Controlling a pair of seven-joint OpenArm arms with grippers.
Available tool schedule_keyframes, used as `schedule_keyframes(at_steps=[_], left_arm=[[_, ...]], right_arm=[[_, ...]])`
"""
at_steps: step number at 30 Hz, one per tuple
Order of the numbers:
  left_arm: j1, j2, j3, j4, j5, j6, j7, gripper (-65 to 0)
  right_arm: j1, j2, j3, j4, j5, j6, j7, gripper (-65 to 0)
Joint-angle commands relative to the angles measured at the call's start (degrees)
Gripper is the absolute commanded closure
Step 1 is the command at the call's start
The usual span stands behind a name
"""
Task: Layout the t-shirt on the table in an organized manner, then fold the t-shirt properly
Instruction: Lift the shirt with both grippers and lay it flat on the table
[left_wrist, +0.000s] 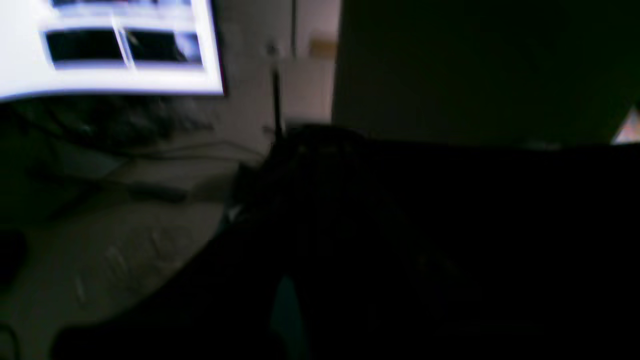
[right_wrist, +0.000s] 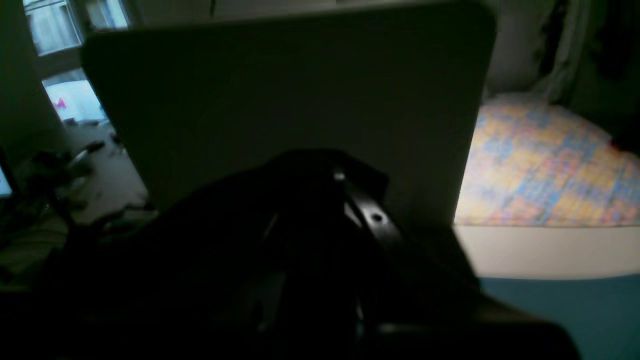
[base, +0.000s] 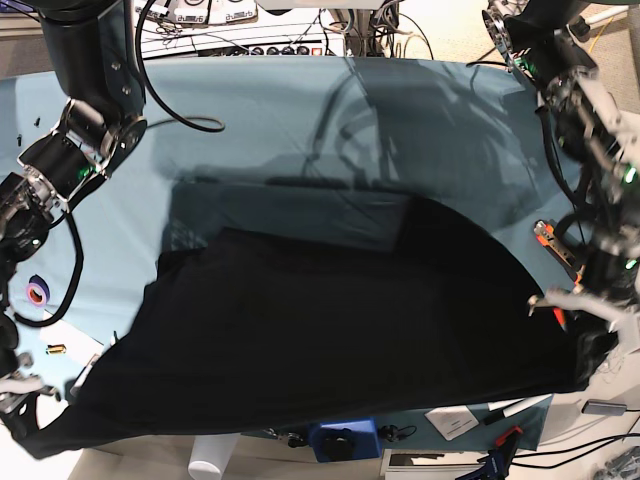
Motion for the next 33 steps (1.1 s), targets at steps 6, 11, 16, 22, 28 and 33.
schedule_keyframes(at_steps=[6,11,16,22,28,33], left_arm=[[1.66,-0.57,-12.85,6.62,-6.73,0.0,-0.76,0.0],[2.25,-0.59,-20.26,6.62,-13.46,-3.67,-1.11,0.0],[2.23,-0.63,-24.65,6.62,-18.56,-5.09,-1.05,0.0],[2.23,-1.03,-22.38,6.62,-19.06,-6.01,0.37,0.0],[1.07,-1.05,-8.0,-0.02,-10.38,-5.99,-0.81,0.0],[-2.89,-1.05,1.86,-15.28,-0.68,-5.95,-8.74,0.0]], right_arm=[[1.68,-0.74,0.13,13.38,-1.18,-0.07,2.71,0.0],[1.51,-7.61,0.11,20.04,-1.05,-0.22,3.78,0.0],[-0.81,-13.55,0.13,25.18,-0.09,-0.2,3.26,0.0],[-4.04,-14.56,0.13,27.21,-4.57,-0.22,-0.17,0.0],[-3.98,-13.81,0.11,14.38,-12.26,0.98,-2.19,0.0],[-3.5,-10.6,0.07,-4.85,-18.38,2.43,2.58,0.0]])
